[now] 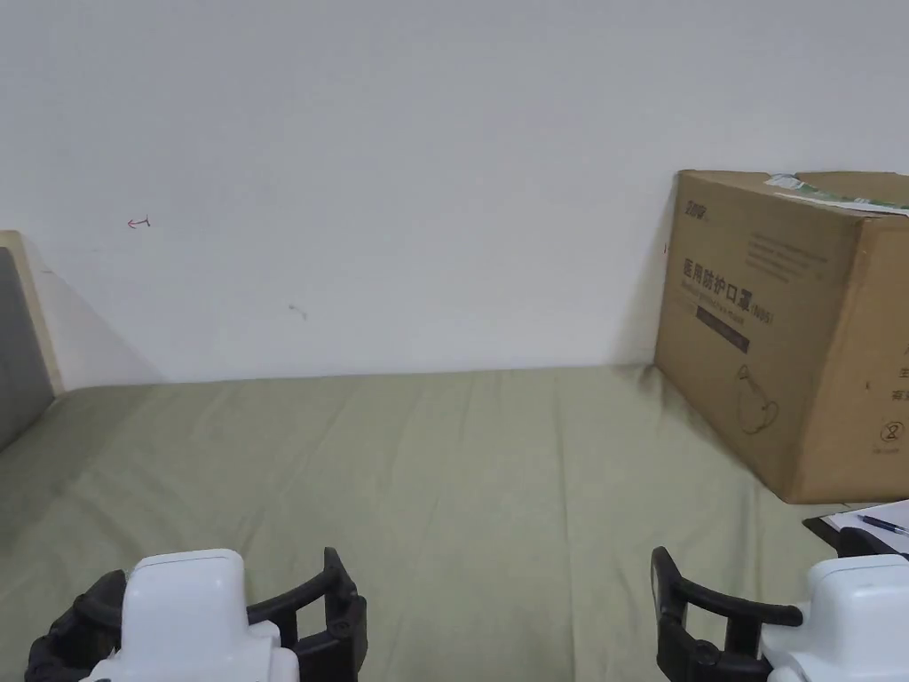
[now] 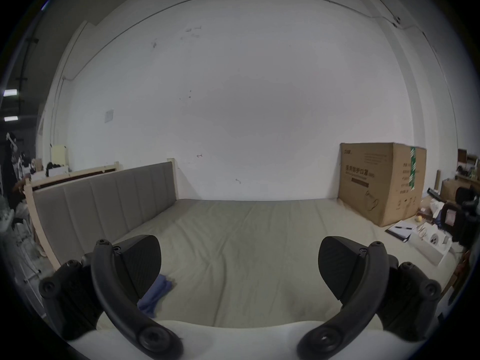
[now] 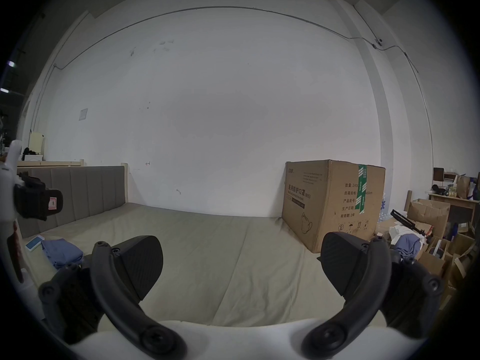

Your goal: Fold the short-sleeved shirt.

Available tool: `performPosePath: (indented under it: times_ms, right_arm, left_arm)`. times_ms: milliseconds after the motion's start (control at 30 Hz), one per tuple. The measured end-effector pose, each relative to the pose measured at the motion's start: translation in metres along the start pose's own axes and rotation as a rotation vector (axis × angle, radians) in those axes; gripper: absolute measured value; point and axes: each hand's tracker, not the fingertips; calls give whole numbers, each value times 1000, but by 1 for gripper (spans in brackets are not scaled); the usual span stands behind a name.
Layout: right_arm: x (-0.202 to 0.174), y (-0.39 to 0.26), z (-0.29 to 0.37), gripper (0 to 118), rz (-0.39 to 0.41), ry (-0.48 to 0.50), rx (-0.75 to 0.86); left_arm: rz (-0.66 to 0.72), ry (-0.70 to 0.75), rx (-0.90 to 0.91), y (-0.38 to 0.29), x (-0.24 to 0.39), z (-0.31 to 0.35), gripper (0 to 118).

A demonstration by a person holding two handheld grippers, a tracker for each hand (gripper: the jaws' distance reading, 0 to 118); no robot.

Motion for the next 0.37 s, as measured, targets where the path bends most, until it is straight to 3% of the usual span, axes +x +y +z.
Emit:
performPosePath:
  times_ms: [367]
  right_arm:
    - [-3, 0, -3, 118, 16, 12, -5]
  left_arm:
    - [56, -21, -5, -2, -1, 0, 118]
